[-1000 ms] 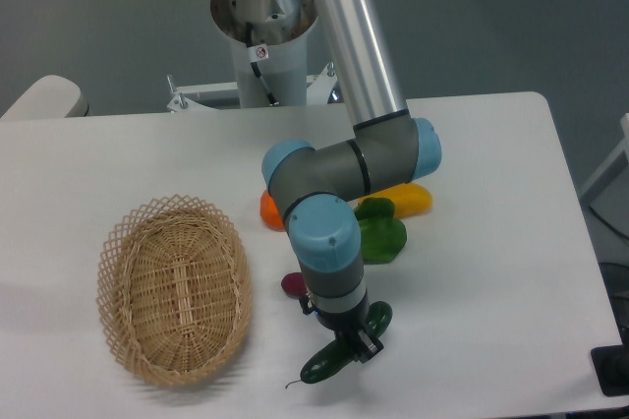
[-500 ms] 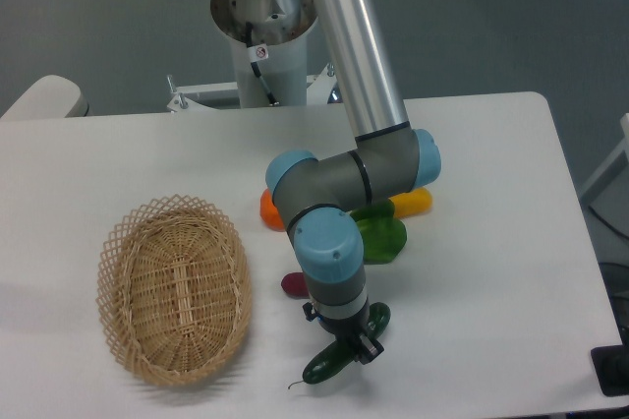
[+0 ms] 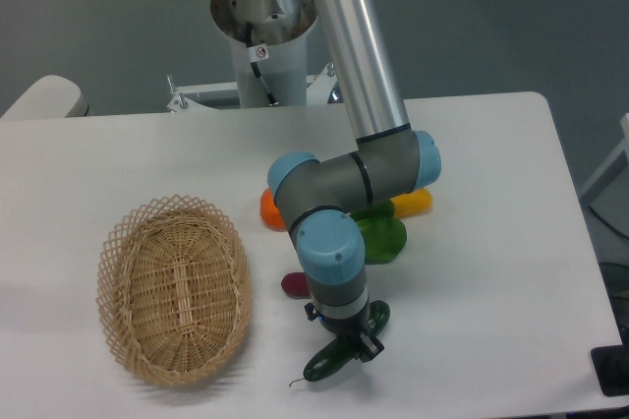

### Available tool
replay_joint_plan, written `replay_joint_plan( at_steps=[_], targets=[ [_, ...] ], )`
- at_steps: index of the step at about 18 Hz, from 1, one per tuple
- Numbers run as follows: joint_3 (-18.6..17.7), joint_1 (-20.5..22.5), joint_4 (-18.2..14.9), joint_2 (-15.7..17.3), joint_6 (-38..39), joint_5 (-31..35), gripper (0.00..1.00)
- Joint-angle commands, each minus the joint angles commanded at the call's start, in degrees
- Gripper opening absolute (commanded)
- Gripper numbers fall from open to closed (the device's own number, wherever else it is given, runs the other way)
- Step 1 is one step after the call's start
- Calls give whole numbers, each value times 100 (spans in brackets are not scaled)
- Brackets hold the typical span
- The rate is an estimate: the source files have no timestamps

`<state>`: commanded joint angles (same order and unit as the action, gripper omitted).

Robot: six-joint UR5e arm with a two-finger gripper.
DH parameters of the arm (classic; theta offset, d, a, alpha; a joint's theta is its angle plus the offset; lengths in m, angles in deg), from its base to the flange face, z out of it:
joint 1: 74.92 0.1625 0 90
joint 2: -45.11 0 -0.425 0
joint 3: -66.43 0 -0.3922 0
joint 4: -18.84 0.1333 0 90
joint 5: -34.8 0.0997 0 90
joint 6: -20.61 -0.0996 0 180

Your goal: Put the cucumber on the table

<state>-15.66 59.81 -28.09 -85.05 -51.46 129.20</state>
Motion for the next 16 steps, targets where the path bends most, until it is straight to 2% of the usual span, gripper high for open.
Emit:
replay_joint_plan(
  at_steps=[2,4,11,14,15,16],
  targets=[
    [9,0,0,0,0,0,46],
    [26,0,0,0,0,0,53],
    [62,0,0,9,0,0,63],
    [140,0,-9,87,70,9,80],
    [184,0,-9,131,70,9,94],
    [202,0,-9,201,70,9,100]
  ],
)
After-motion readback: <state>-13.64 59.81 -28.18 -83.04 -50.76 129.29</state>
